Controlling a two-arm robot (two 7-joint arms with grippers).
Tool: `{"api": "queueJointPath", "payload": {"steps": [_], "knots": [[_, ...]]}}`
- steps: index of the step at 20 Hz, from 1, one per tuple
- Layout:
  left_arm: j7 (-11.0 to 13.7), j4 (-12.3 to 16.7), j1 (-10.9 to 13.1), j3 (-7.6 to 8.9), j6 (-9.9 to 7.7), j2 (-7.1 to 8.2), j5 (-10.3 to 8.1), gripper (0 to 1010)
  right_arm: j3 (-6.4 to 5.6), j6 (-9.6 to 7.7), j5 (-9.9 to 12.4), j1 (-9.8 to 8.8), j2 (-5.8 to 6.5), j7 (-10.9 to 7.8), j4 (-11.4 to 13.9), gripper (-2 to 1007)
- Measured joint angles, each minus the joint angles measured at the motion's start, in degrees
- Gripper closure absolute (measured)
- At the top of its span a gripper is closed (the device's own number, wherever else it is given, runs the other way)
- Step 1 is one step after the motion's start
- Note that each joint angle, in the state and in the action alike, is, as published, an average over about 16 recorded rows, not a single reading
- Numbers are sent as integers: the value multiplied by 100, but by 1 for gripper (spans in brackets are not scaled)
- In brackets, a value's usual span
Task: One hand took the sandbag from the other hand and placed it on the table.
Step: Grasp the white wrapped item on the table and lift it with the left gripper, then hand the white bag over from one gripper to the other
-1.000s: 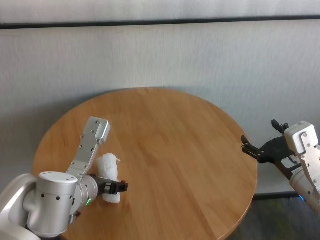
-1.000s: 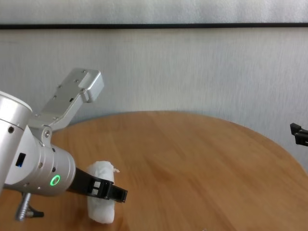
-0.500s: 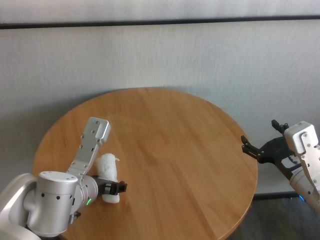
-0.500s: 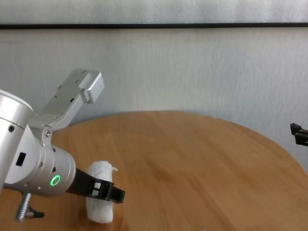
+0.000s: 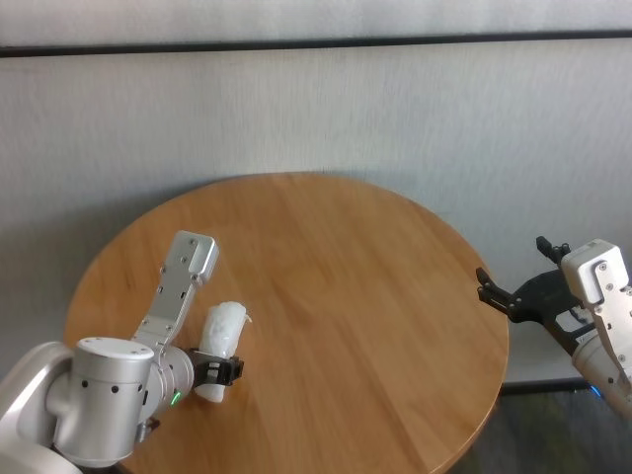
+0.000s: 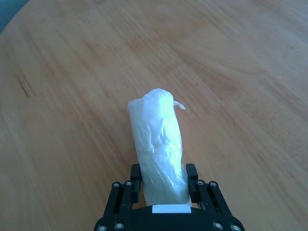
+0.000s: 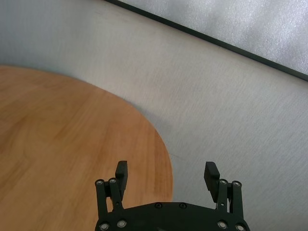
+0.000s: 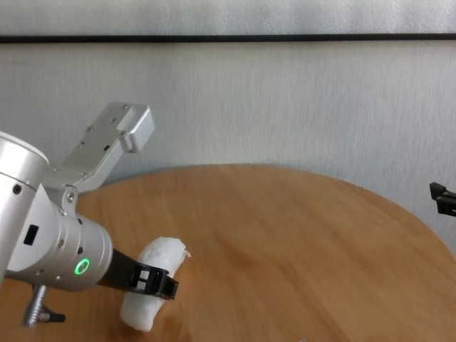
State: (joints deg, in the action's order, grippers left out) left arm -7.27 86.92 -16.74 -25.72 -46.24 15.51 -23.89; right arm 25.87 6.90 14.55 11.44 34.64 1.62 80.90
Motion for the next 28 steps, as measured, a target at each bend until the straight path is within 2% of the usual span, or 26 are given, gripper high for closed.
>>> {"api": "queueJointPath", "payload": {"steps": [9, 24, 28], "knots": [[-3, -3, -4, 3, -12, -3, -7, 476, 0, 0, 0, 0, 0, 0, 0, 3], [6, -6, -7, 4, -17, -2, -11, 568, 0, 0, 0, 0, 0, 0, 0, 3], [66, -7, -3, -1, 30, 10, -4, 582, 0, 0, 0, 0, 0, 0, 0, 3]]}}
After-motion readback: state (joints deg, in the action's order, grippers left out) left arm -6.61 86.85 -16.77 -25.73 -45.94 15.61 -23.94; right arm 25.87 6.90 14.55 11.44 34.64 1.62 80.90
